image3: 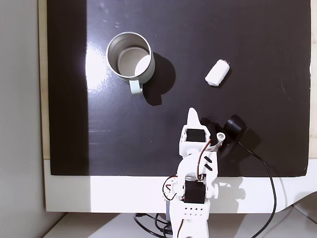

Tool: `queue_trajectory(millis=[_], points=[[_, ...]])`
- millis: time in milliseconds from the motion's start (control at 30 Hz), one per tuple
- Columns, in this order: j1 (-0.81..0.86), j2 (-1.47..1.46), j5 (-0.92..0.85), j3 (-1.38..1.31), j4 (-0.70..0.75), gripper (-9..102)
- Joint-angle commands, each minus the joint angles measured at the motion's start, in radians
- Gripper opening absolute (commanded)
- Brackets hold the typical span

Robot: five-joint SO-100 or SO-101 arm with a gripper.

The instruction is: Grasp a gauze and put it in the cup.

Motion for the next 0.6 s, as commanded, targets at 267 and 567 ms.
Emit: queue_trajectory(millis=[267, 567], points=[[0.021, -0.005, -0.187, -0.175, 0.127, 0], [0.098, -0.425, -0.359, -0.584, 0.213, 3]])
